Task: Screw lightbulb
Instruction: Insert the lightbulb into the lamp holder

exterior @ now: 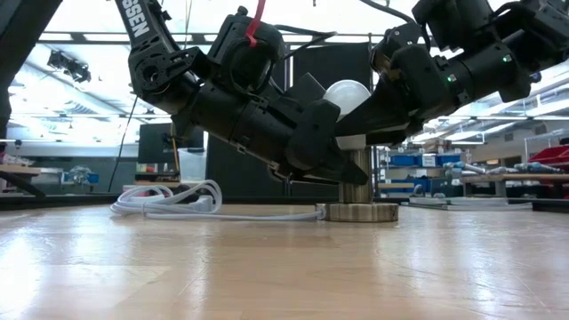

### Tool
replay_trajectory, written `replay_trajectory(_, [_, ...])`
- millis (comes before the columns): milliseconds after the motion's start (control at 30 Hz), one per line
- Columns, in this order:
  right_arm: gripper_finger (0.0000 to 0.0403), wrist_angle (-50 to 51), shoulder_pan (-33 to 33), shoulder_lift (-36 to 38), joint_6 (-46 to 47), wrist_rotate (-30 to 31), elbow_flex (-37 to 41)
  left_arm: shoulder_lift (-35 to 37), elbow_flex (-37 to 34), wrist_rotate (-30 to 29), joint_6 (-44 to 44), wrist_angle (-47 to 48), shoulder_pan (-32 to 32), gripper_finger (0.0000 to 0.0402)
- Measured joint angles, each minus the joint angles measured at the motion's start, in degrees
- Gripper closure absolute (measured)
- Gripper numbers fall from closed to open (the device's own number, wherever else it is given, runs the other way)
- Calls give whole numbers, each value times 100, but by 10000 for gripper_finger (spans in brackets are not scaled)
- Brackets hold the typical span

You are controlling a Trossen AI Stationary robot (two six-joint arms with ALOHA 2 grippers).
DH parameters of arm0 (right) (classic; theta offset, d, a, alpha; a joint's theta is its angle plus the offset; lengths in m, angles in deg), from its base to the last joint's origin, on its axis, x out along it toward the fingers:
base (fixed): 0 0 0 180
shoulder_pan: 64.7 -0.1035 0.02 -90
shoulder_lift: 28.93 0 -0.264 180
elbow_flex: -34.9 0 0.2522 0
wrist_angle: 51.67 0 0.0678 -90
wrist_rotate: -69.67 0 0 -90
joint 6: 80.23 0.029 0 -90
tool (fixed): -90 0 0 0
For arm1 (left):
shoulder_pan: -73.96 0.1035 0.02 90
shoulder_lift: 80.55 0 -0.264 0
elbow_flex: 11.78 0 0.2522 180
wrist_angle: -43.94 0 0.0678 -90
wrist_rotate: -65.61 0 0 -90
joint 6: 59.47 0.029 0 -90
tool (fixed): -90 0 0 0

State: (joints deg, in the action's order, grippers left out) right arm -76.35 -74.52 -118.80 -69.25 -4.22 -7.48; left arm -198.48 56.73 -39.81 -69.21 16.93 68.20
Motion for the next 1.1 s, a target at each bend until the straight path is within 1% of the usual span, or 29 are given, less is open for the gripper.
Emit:
replay_trajectory(900, [129, 2, 2, 1, -42, 39, 0, 2, 0, 0, 0, 2, 0, 204])
replay_trajectory(1100, [129, 2, -8, 2, 45, 237, 0, 2, 0, 0, -5, 2, 0, 204])
